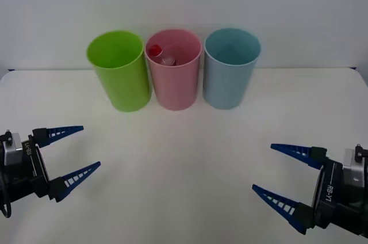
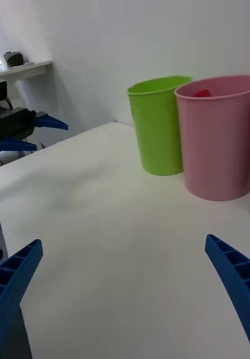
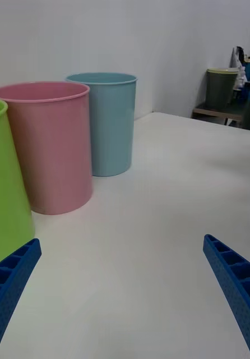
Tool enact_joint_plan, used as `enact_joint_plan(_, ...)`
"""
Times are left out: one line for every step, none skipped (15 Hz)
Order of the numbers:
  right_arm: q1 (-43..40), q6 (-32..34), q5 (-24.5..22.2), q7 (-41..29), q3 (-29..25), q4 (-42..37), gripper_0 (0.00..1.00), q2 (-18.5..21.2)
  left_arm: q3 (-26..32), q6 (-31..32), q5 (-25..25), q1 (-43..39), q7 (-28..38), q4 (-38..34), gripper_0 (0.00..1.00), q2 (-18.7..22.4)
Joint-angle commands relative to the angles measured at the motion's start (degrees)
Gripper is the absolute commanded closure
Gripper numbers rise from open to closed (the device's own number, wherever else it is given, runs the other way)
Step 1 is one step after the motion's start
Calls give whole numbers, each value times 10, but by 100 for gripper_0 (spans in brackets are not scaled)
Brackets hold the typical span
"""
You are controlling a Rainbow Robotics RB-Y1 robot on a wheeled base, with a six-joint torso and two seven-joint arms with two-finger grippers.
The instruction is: Grasp the object on the table and drop it into the matching bin: aluminum can to the light blue bin, PET bottle to the pink bin.
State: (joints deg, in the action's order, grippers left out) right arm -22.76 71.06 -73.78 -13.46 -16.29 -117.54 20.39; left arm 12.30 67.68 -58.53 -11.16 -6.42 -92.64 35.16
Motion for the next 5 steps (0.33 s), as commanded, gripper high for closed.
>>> enact_joint_plan(0,0,-26,-3,4,-1,0,0,0,0,0,0,0,0,0,0)
enact_joint_plan(0,0,-26,-3,4,-1,0,0,0,0,0,0,0,0,0,0)
enact_joint_plan(0,0,-26,-3,4,-1,0,0,0,0,0,0,0,0,0,0)
enact_joint_plan(0,0,-26,-3,4,-1,0,0,0,0,0,0,0,0,0,0)
enact_joint_plan(0,0,-26,-3,4,-1,0,0,0,0,0,0,0,0,0,0)
